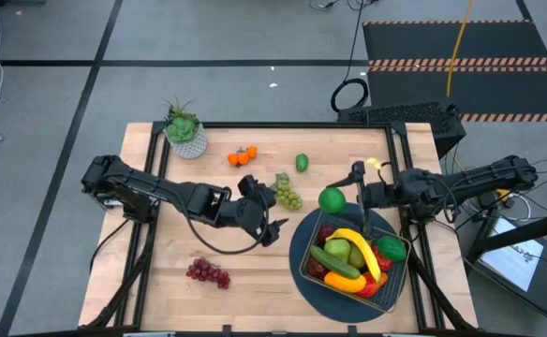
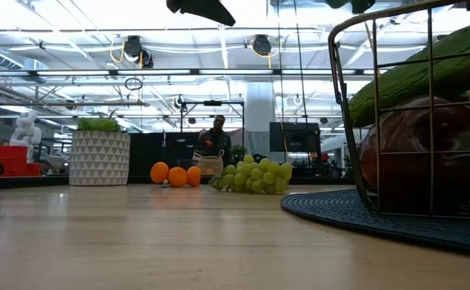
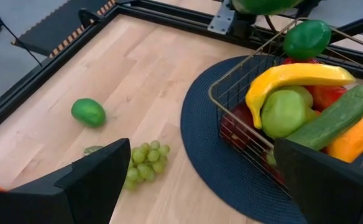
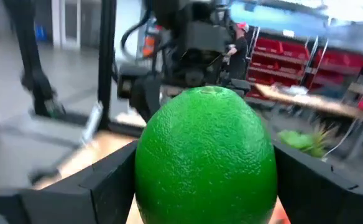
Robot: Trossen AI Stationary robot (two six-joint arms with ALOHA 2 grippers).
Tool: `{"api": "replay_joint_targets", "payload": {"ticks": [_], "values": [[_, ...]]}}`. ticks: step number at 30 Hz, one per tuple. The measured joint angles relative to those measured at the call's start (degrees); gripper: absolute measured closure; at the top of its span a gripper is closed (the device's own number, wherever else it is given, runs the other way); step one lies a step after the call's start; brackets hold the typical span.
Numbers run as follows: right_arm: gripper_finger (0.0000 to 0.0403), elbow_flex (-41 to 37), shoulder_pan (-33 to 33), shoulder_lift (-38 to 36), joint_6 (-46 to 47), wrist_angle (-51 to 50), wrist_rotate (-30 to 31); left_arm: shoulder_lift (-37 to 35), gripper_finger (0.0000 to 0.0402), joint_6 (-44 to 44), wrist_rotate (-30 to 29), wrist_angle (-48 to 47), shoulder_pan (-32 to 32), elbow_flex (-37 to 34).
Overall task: Build produce basket
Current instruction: Put the top lime into the gold wire basket
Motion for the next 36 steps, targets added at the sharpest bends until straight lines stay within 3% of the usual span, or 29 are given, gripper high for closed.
{"api": "replay_joint_targets", "payload": {"ticks": [10,17,24,36], "values": [[0.0084,0.0,0.0,0.0,26.0,1.7,0.0,0.0,0.0005,0.2,0.0,0.1,0.0,0.0],[0.0084,0.0,0.0,0.1,38.9,4.7,-0.1,0.0,0.0005,-0.3,0.0,0.1,0.0,0.0],[0.0083,0.0,0.0,0.0,42.2,10.4,-7.6,0.0,0.0005,-0.3,0.0,0.1,0.0,0.0],[0.0083,0.0,0.0,0.0,28.9,7.9,-7.6,0.0,0.0005,-0.3,0.3,0.3,-0.4,0.0]]}}
